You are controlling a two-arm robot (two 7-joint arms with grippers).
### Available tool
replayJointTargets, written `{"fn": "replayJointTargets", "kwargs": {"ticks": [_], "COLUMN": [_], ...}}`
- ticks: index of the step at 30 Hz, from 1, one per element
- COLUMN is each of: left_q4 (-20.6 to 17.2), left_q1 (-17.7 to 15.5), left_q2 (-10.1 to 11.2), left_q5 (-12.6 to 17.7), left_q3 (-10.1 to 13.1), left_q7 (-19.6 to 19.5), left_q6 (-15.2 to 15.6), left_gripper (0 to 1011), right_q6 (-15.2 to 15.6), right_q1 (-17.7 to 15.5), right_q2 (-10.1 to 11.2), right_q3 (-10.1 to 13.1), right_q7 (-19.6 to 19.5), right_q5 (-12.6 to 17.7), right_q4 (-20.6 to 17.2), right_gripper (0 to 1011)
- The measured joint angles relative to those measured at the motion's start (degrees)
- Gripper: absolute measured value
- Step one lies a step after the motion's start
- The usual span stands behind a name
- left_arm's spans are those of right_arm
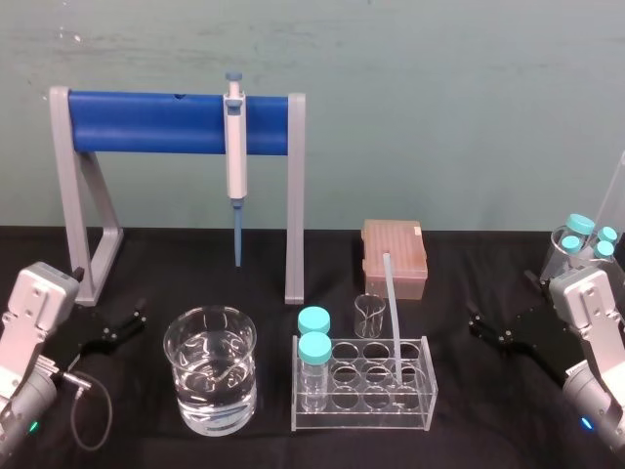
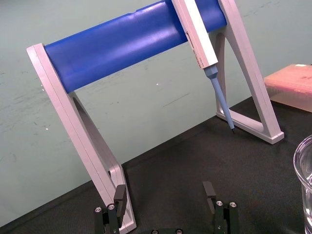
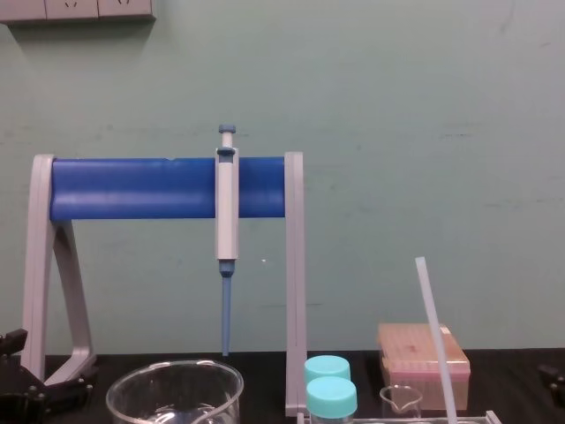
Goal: Pick up the stirring rod with one hand, then place it down.
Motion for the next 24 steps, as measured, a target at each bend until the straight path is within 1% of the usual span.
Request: {"fn": "replayJointTargets", "kwargs": {"ticks": [24], "left_q4": [0.00], "left_q1": [0.00], "left_q2": [0.00], "left_q5": [0.00], "left_q3": [0.00], "left_q7": [0.00], "left_q6": [0.00], "left_gripper": [1005], "right_q6": [0.00], "right_q1": [0.00], "right_q2": [0.00], "right_q3": [0.00], "right_q7": [0.00], "right_q5": [0.00], "right_q4": [0.00], "right_gripper": [1003]}}
